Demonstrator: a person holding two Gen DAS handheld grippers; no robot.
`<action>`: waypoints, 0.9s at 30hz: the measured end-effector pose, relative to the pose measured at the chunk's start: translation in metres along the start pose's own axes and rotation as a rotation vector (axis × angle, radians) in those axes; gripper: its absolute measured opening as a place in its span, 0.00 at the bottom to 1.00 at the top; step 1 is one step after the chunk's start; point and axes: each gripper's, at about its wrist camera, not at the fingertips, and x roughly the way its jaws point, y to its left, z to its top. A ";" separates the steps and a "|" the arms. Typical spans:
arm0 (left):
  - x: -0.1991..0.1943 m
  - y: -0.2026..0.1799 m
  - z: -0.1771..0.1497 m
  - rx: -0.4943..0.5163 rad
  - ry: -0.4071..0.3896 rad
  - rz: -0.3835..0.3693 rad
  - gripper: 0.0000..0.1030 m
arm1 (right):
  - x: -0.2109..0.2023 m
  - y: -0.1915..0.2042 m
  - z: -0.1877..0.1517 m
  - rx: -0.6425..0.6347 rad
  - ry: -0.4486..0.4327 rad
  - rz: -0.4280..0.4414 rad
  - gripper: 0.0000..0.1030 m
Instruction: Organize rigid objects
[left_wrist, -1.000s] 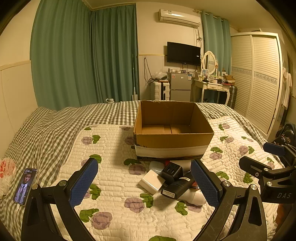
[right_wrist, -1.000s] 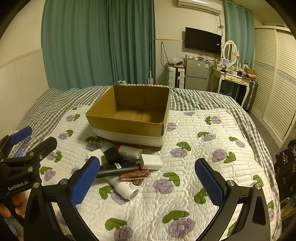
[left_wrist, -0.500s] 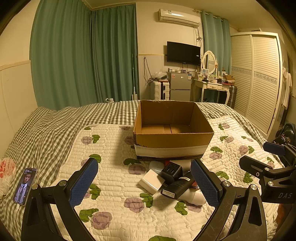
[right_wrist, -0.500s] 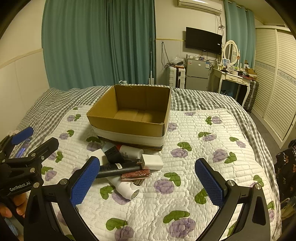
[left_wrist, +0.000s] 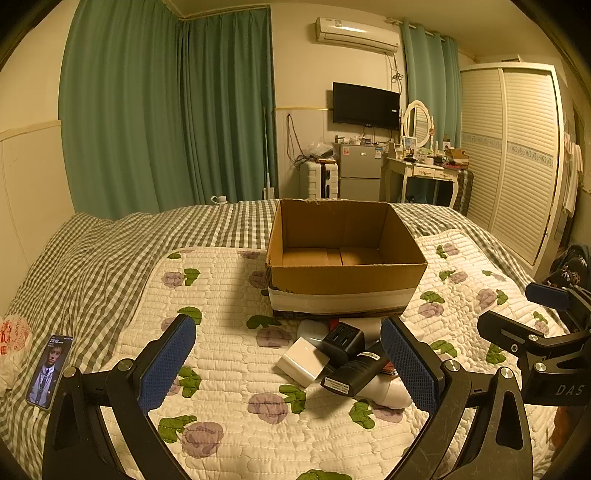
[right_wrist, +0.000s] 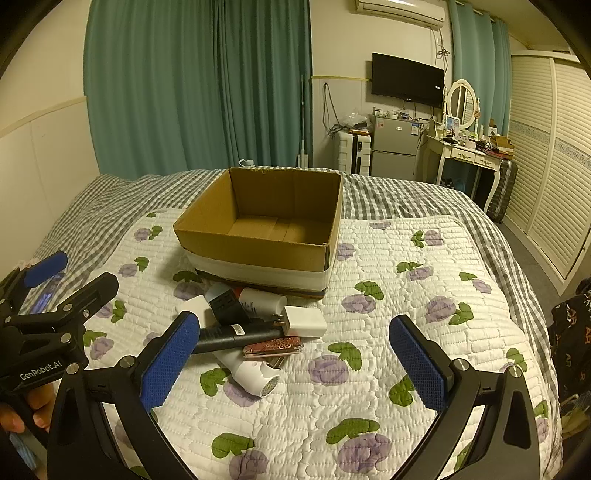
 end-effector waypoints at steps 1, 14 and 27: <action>0.000 0.000 0.000 0.000 -0.001 0.001 0.99 | 0.000 0.000 0.000 0.000 0.000 0.000 1.00; 0.005 0.003 0.005 0.008 -0.006 0.007 0.99 | 0.002 0.000 0.000 -0.007 0.007 0.006 1.00; 0.094 0.000 0.005 0.082 0.131 0.018 0.99 | 0.068 -0.019 0.028 0.031 0.098 0.017 0.98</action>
